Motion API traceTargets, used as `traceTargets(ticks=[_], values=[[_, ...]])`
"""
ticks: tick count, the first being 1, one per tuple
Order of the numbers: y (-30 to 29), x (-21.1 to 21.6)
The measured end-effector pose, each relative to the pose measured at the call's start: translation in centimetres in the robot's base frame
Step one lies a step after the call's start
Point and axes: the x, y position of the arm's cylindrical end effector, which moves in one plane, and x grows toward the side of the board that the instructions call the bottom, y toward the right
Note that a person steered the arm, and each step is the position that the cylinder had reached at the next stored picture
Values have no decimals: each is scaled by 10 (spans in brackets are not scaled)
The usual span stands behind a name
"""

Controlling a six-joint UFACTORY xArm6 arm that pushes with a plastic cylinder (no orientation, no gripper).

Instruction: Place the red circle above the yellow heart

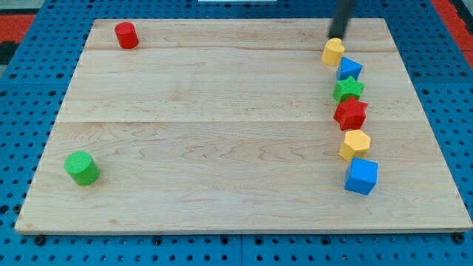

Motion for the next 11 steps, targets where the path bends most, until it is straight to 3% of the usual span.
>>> traceTargets(ticks=[1, 2, 3, 4, 5, 6, 7, 8, 9, 11], values=[[-115, 32], [-219, 109], [-368, 96], [-435, 55], [-359, 15], [-283, 3], [-312, -3], [-254, -37], [-152, -22], [-195, -3]])
